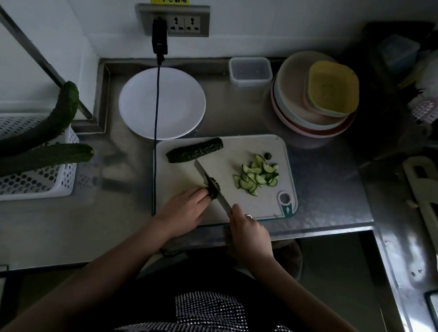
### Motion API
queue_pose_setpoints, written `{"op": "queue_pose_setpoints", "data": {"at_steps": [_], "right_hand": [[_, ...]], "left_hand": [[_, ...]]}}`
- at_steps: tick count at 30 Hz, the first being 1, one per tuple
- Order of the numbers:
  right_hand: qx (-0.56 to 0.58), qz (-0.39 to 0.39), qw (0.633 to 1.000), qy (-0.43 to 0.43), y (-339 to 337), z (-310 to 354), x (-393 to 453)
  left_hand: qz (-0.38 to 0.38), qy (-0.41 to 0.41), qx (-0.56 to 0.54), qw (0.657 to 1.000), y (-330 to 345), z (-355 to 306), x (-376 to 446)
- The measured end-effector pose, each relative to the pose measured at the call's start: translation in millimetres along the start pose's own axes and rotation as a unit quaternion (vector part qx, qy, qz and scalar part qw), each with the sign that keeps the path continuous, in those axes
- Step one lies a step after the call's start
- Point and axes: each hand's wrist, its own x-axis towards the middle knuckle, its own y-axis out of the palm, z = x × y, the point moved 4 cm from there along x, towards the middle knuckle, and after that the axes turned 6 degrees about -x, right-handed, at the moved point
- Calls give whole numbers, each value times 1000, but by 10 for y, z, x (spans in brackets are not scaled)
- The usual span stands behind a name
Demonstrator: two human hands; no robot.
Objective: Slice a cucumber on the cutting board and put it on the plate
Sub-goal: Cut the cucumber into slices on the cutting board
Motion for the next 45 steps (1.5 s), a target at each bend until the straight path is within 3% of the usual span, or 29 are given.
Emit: {"op": "queue_pose_setpoints", "data": {"at_steps": [11,17,26,45], "right_hand": [[-44,14,999,-17,28,-18,33],[-105,64,992,-7,53,-22,60],[12,5,999,30,-111,-78,35],[-16,25,1000,-9,-55,-12,51]], "left_hand": [[25,-16,-39,999,56,43,-22],[62,-27,-36,997,165,98,-38],[65,-39,-56,996,132,105,-64],[61,-28,-17,998,77,102,-52]]}}
